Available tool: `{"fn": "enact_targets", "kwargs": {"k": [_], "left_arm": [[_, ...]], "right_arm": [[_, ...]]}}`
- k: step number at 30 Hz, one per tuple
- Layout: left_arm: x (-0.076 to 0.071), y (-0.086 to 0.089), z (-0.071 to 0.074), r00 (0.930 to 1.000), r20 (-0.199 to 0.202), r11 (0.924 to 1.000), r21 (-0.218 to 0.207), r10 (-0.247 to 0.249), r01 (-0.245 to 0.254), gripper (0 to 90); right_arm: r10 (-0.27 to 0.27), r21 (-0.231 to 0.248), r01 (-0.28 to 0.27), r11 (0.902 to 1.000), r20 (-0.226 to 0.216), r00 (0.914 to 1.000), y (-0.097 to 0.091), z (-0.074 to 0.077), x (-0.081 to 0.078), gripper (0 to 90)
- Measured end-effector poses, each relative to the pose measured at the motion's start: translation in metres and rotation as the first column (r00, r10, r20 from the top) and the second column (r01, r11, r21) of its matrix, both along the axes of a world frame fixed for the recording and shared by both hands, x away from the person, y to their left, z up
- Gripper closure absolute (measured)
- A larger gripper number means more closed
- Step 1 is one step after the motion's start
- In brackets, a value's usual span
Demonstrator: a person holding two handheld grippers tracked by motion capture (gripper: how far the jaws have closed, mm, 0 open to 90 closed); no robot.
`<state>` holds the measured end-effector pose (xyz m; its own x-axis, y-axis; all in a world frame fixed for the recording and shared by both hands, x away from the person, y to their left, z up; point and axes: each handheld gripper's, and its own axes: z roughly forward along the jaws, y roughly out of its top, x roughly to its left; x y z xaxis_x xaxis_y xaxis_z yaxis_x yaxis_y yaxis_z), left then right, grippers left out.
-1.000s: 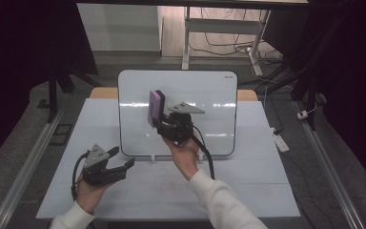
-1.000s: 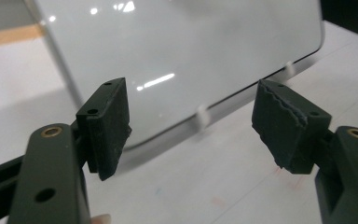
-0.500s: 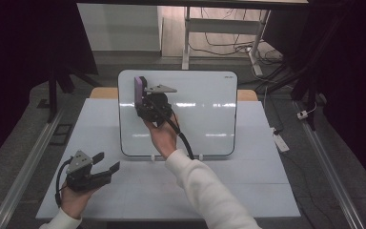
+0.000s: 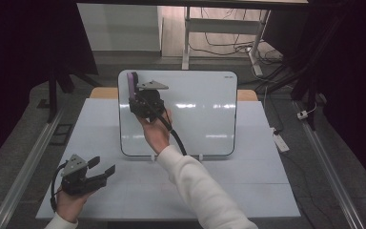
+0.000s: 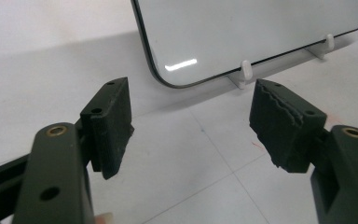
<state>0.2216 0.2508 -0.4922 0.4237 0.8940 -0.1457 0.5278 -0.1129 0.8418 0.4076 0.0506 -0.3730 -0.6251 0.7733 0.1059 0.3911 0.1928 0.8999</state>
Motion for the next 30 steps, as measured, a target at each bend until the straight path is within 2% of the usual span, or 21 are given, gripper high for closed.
{"fn": "enact_targets", "kwargs": {"k": [3, 5, 9, 11, 13, 15, 18, 22, 30], "left_arm": [[-0.003, 0.002, 0.000, 1.0000, 0.000, 1.0000, -0.008, 0.004, -0.004, 30.9], [-0.005, 0.003, 0.000, 1.0000, 0.002, 0.9999, -0.013, 0.004, -0.004, 30.9], [-0.007, 0.004, 0.001, 1.0000, 0.005, 0.9998, -0.020, 0.007, -0.007, 31.0], [-0.007, 0.003, 0.001, 1.0000, 0.006, 0.9998, -0.019, 0.002, -0.002, 31.0], [-0.007, 0.002, 0.001, 1.0000, 0.009, 0.9999, -0.015, -0.001, 0.001, 31.0], [-0.006, 0.002, 0.001, 0.9999, 0.011, 0.9999, -0.017, -0.003, 0.003, 31.0], [-0.004, 0.002, 0.000, 1.0000, 0.007, 0.9999, -0.016, -0.002, 0.002, 31.0], [-0.003, 0.002, 0.000, 1.0000, 0.008, 0.9998, -0.017, -0.004, 0.004, 31.2], [-0.001, -0.002, -0.001, 0.9996, 0.002, 0.9996, -0.003, -0.029, 0.029, 32.3]], "right_arm": [[-0.022, -0.015, 0.022, 0.9996, 0.012, 0.9997, 0.004, 0.000, -0.002, 59.3], [-0.019, 0.003, 0.019, 0.9998, -0.007, 0.9998, 0.004, -0.002, 0.002, 57.2], [-0.031, 0.012, 0.031, 0.9995, 0.009, 0.9995, 0.007, -0.004, 0.003, 56.1], [-0.031, 0.021, 0.031, 0.9993, 0.015, 0.9994, 0.007, -0.004, 0.001, 50.7], [0.012, 0.045, -0.014, 0.9989, 0.037, 0.9992, 0.004, -0.001, -0.003, 44.6], [0.066, 0.057, -0.070, 0.9959, 0.072, 0.9953, -0.003, 0.005, -0.009, 40.0], [0.123, 0.048, -0.128, 0.9906, 0.093, 0.9880, -0.019, 0.010, -0.015, 37.5], [0.146, 0.027, -0.149, 0.9885, 0.095, 0.9847, -0.049, 0.009, -0.018, 37.1], [0.169, -0.007, -0.169, 0.9856, 0.076, 0.9827, -0.116, -0.011, -0.031, 36.8]]}}
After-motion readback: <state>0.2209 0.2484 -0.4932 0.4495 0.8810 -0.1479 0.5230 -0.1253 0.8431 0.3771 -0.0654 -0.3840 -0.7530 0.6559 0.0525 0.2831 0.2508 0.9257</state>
